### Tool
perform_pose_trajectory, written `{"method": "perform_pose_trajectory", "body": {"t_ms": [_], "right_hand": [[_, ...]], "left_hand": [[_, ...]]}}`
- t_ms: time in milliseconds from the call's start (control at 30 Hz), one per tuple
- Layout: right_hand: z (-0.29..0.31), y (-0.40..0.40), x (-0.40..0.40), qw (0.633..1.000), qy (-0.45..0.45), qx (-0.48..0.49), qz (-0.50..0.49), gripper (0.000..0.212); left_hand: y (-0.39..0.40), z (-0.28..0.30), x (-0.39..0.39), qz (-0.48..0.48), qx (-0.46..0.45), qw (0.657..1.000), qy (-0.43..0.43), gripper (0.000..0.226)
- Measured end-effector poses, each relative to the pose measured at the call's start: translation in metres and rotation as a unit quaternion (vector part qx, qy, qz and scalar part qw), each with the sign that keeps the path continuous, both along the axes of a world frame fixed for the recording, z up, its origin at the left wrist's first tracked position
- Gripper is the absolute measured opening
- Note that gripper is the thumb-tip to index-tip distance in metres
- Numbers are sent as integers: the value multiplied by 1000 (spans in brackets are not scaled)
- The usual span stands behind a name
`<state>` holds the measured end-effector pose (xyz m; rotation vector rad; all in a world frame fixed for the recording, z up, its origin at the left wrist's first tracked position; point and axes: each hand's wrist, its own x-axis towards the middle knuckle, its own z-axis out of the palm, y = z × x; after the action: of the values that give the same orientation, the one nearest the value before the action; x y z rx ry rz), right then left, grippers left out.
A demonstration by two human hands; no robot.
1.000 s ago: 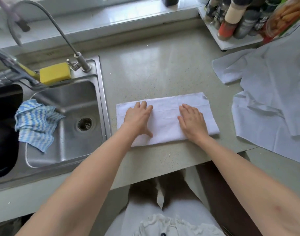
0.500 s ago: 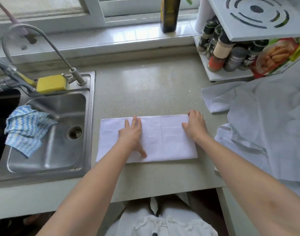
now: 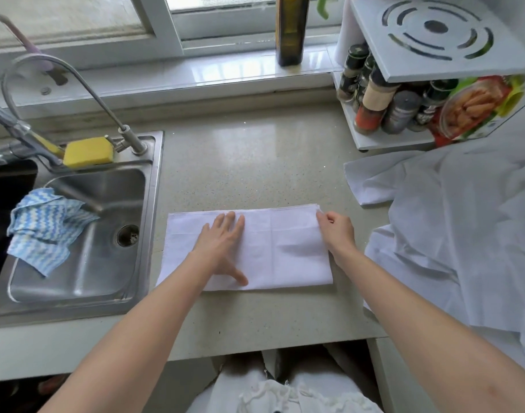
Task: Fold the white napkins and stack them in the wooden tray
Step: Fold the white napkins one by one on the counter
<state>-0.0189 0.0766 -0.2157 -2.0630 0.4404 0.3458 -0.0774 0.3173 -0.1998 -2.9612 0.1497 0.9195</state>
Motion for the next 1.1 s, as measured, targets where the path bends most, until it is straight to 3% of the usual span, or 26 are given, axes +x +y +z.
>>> {"method": "perform_pose_trajectory", "body": {"t_ms": [167, 300, 500, 667, 733, 800, 867, 933, 1000, 1033, 1100], "right_hand": [[1, -12, -8, 990, 70, 117, 43, 10], [3, -17, -12, 994, 37, 75, 65, 9], [21, -31, 3, 998, -64, -8, 28, 27], [46, -30, 1, 996, -86, 8, 0, 38], [58, -14, -1, 996, -84, 39, 3, 35], [71, 12, -4, 995, -69, 72, 20, 28], [80, 44, -7, 991, -48, 109, 54, 22], [83, 80, -12, 987, -31, 125, 100, 18], [79, 114, -20, 984, -16, 106, 145, 15], [74, 130, -25, 982, -11, 92, 166, 15], [62, 156, -34, 976, -5, 52, 209, 15]], "left_hand": [[-6, 0, -1, 20, -10, 999, 22, 150], [-9, 1, -3, 25, -8, 999, 21, 149], [-45, -2, 6, 32, -12, 999, 9, 148], [-66, -1, 19, 36, -42, 998, 9, 149], [-60, 2, 20, 33, -73, 997, 11, 142], [-40, 7, 19, 81, -178, 981, -14, 115], [-10, 10, 13, 213, -317, 920, -87, 64], [20, 14, 5, 401, -422, 807, -95, 26], [44, 17, -3, 546, -503, 669, -29, 38], [55, 19, -7, 580, -521, 626, -5, 47], [70, 19, -14, 604, -536, 588, 28, 62]]}}
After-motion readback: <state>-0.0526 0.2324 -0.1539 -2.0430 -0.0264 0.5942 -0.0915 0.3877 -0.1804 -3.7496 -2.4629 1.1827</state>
